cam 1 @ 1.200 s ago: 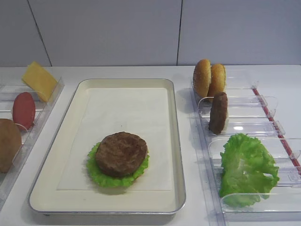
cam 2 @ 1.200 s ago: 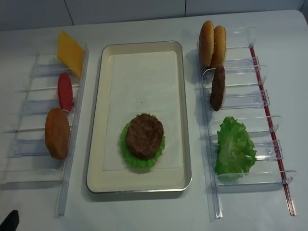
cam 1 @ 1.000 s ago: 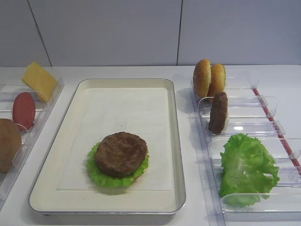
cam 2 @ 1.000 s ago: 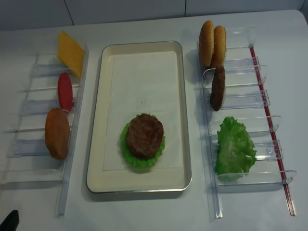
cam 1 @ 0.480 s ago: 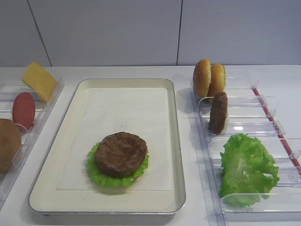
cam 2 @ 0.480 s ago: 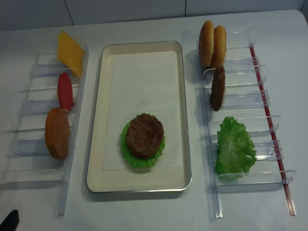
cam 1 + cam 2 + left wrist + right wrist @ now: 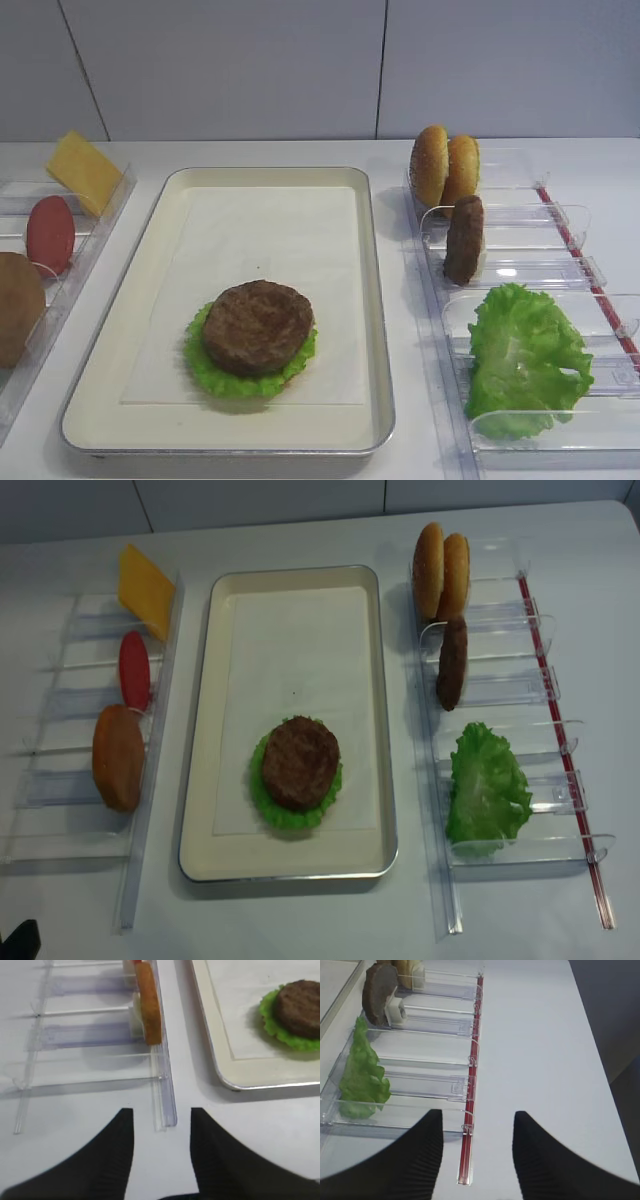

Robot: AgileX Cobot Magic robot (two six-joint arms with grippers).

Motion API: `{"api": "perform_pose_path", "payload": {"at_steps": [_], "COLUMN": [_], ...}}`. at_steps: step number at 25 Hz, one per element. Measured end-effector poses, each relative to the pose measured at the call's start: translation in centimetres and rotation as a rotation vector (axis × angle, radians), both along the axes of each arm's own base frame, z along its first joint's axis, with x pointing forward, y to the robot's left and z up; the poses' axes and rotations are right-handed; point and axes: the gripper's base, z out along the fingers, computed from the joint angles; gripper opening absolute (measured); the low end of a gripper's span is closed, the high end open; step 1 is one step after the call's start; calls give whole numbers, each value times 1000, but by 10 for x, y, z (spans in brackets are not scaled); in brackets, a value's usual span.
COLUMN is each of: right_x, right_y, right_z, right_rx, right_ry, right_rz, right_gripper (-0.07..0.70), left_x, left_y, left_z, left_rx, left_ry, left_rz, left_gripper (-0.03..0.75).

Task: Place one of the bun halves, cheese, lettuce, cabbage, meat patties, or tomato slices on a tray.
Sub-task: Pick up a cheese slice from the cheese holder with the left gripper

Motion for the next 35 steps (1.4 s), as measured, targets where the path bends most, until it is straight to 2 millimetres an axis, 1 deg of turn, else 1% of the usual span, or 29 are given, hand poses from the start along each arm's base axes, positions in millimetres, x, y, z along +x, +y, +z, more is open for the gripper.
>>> {"api": "perform_pose_path", "payload": {"at_steps": [3, 6, 7, 9, 12, 14, 17, 20, 24, 28, 32, 35], "right_x": [0, 0, 0, 0, 0, 0, 0, 0, 0, 0, 0, 0], "right_y": [0, 0, 0, 0, 0, 0, 0, 0, 0, 0, 0, 0], "right_z": [0, 0, 0, 0, 0, 0, 0, 0, 0, 0, 0, 0], "right_rx": [0, 0, 0, 0, 2, 2, 2, 2, 2, 3, 3, 3], "right_ry": [0, 0, 0, 0, 0, 0, 0, 0, 0, 0, 0, 0], "right_rz": [0, 0, 0, 0, -1, -1, -1, -1, -1, -2, -2, -2], "right_gripper": [328, 327, 327, 327, 327, 327, 327, 327, 327, 327, 327, 327], "left_x": [17, 45, 58, 83, 130, 160, 208, 256, 315, 364, 400, 417], "left_y": [-1, -3, -4, -6, -8, -10, -12, -9, -1, 2, 2, 1], "left_z": [13, 28, 32, 40, 52, 63, 74, 78, 73, 57, 37, 24], "left_rx": [-2, 0, 1, 8, 32, 46, 55, 60, 66, 85, 99, 103], "left_ry": [109, 228, 274, 351, 433, 441, 446, 457, 466, 486, 509, 516], "left_rz": [4, 7, 10, 15, 23, 27, 30, 46, 64, 47, 27, 21], "left_gripper": [253, 253, 253, 253, 253, 253, 253, 253, 253, 253, 253, 253]}}
